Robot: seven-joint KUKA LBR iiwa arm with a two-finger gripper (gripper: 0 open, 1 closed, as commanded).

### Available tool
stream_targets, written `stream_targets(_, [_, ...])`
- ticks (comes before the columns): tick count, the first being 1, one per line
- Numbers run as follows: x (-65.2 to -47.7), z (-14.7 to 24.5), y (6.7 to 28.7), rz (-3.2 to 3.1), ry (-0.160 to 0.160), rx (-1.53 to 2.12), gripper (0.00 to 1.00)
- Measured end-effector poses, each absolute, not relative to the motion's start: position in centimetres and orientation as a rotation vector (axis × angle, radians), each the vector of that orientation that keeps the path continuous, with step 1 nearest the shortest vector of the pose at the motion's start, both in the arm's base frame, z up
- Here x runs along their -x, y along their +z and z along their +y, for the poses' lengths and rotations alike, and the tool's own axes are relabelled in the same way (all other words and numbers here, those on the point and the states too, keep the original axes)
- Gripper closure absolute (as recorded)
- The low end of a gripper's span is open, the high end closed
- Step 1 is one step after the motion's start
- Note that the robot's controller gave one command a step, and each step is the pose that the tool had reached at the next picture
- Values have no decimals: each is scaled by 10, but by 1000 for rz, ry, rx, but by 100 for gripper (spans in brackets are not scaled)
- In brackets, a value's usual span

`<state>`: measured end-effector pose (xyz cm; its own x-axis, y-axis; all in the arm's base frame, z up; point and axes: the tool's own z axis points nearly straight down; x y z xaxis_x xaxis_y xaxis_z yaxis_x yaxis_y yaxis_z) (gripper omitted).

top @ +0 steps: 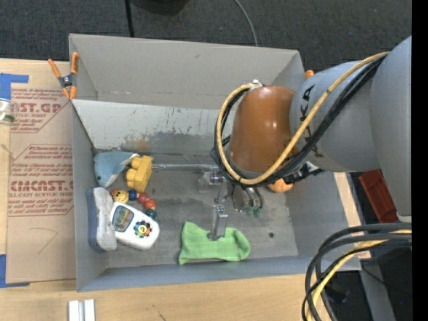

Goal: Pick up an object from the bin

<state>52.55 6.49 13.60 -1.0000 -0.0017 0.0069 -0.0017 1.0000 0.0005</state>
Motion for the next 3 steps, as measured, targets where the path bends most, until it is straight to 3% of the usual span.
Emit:
stream_targets(1, [-527, 65, 140, -3142, -2, -1, 0])
stream_targets(2, [-516, 63, 116, -3142, -1, -95, 0])
stream_targets(3, [-488, 64, 97, -3139, -3, -78, 0])
